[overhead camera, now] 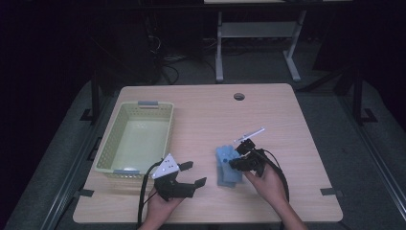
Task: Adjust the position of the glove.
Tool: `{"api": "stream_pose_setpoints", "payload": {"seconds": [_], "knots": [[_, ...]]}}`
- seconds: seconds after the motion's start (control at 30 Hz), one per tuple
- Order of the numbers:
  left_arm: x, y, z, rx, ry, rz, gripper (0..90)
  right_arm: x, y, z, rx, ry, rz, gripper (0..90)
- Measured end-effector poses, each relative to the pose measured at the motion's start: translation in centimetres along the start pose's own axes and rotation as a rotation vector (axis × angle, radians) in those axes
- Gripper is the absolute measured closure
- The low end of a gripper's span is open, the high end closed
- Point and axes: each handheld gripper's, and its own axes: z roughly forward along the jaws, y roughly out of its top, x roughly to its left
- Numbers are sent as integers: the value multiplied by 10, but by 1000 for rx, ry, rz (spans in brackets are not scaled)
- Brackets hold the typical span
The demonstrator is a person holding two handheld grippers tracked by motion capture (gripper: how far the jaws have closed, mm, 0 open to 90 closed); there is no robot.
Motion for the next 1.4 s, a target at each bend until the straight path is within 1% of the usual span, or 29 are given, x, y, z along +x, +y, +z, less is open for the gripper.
{"api": "stream_pose_setpoints", "payload": {"seconds": [0.2,0.3,0.37,0.43,0.5,0.53,0.63,0.67,0.73,0.77,0.8,0.9,0.97,1.0,1.07,1.17,1.23,1.27,1.3,1.4], "knots": [[0,0,-1,-2,0,0,221,6,4,5,4,3,0,820],[0,0,-1,-3,0,0,221,8,5,8,10,10,11,819],[-1,0,-1,-3,0,1,222,8,5,11,16,-2,14,817],[-1,0,-1,-3,-1,5,223,7,4,15,19,-18,30,815],[-1,0,-1,-1,0,8,223,5,3,18,20,-22,47,809],[-1,0,-1,-1,0,7,223,5,2,22,22,-28,56,801],[-1,0,-1,-1,-1,4,223,4,-1,29,40,-30,61,767],[-1,0,-1,0,0,2,223,4,-1,30,38,-33,64,750],[0,0,-1,0,1,2,223,4,-2,30,31,-38,65,683],[0,0,0,0,0,1,223,4,-1,30,31,-43,64,663],[0,0,0,1,0,1,223,3,-1,28,24,-35,64,642],[-1,-1,1,7,-3,3,229,3,-1,21,1,-24,58,647],[-1,-1,1,9,-5,1,230,2,-2,15,-30,-16,58,690],[-1,-1,1,10,-5,0,232,2,-3,13,-34,-17,56,718],[-1,-1,2,14,-10,-4,236,2,-4,12,-32,-9,48,773],[-1,-2,3,21,-10,-12,253,3,-7,19,-4,-9,27,807],[0,-2,3,31,-21,-13,264,3,-9,27,27,-11,19,809],[0,-2,3,35,-27,-9,268,3,-10,30,33,-10,21,808],[0,-2,3,35,-27,-8,269,1,-11,31,24,1,27,805],[1,-2,3,36,-29,-12,269,-1,-12,26,3,18,39,752]]}}
